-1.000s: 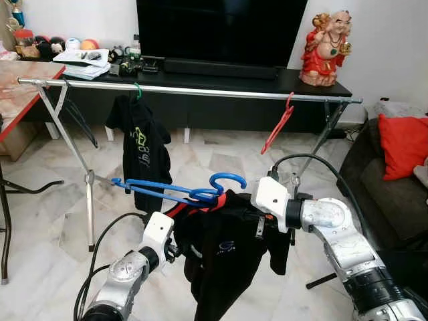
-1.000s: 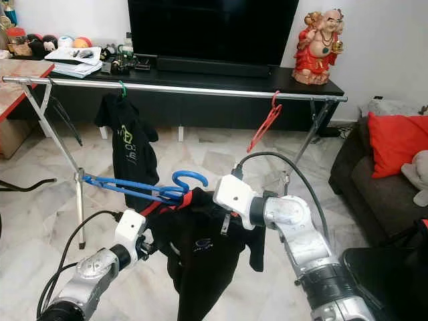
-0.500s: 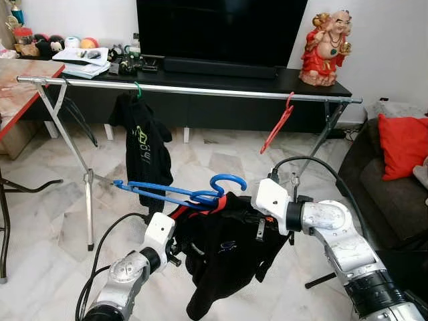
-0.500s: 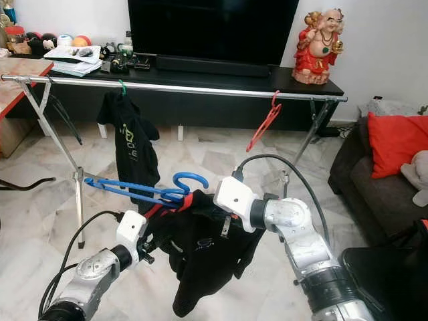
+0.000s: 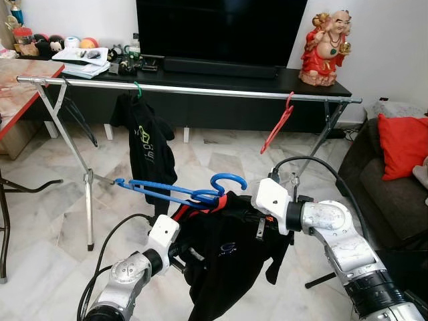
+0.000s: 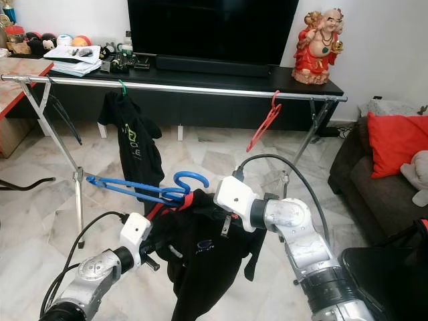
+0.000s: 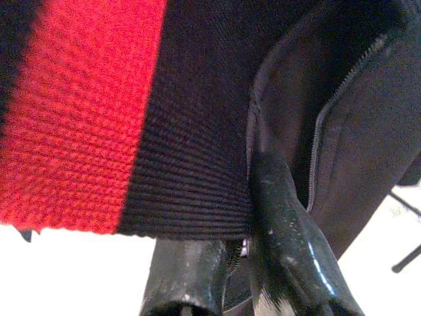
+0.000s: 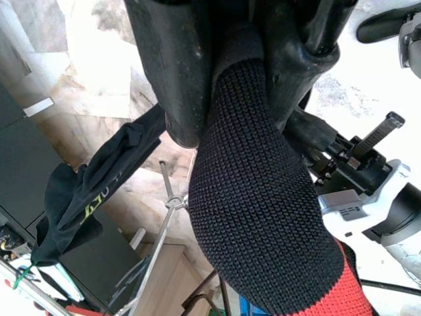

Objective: Hang hanger

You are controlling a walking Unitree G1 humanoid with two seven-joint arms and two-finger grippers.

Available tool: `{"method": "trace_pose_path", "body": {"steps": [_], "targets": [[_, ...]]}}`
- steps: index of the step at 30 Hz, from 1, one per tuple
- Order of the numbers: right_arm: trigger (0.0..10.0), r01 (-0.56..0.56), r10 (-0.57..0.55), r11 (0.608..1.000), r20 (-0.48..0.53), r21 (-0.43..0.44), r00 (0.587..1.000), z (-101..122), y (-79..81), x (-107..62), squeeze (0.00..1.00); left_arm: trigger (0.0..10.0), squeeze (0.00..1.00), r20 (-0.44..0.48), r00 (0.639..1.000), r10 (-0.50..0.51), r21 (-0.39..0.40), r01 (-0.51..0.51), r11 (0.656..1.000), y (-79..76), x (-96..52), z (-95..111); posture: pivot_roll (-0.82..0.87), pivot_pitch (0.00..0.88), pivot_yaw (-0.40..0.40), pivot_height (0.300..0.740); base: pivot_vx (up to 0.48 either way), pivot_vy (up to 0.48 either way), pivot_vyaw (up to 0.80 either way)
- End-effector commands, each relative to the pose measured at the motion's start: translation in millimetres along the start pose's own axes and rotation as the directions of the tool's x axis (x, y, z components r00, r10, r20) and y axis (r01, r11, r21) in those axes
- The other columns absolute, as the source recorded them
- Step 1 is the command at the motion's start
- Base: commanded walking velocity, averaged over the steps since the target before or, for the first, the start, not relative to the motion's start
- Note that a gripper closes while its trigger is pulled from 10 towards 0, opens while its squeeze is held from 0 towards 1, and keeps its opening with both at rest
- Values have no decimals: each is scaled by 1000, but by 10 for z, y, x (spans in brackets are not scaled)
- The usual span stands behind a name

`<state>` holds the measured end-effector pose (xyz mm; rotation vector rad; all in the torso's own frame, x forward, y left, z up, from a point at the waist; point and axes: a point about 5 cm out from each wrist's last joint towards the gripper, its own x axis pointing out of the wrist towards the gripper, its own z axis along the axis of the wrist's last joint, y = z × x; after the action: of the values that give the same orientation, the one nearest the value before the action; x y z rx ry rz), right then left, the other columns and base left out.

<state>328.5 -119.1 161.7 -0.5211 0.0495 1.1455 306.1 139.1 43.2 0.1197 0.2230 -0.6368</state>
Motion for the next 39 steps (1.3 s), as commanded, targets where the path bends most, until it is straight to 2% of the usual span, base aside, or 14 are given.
{"method": "trace_pose_path", "body": {"steps": [1,14,21,27,30,32,34,35,39], "targets": [[0,23,-23,1000,8,-7,1000,24,-52,-33,0,0,0,-31,999,-27,5,27,1000,-31,-5,-50,77,34,-113,740,0,0,0],[0,23,-23,1000,-19,-5,1000,-43,-40,-38,0,0,0,-33,999,-14,6,14,1000,35,-69,-58,83,30,-112,740,0,0,0],[0,26,-26,1000,-96,-1,995,-224,-12,-94,0,0,0,-44,999,-1,14,2,1000,99,-136,-60,86,26,-110,740,0,0,0],[0,56,-57,998,-184,-14,981,-394,-25,-178,0,0,0,-190,981,35,147,-7,989,169,-214,-206,84,25,-108,740,0,0,0],[0,78,-78,997,-192,-12,978,-420,-45,-199,0,0,0,-206,977,62,147,-31,989,193,-219,-224,85,23,-107,740,0,0,0],[0,143,-141,990,-158,4,977,-404,-112,-231,0,0,0,-283,954,95,163,-49,985,214,-234,-303,84,23,-106,740,0,0,0],[0,156,-152,988,-138,15,979,-389,-126,-239,0,0,0,-297,949,105,168,-57,984,219,-239,-321,84,23,-106,740,0,0,0],[0,121,-116,991,-80,61,990,-361,-103,-289,0,0,0,-318,939,131,165,-81,983,235,-250,-350,81,25,-106,740,0,0,0],[0,71,-63,993,-92,89,994,-438,-88,-465,0,0,0,-324,935,141,163,-92,982,241,-261,-365,84,28,-106,740,0,0,0]]}}
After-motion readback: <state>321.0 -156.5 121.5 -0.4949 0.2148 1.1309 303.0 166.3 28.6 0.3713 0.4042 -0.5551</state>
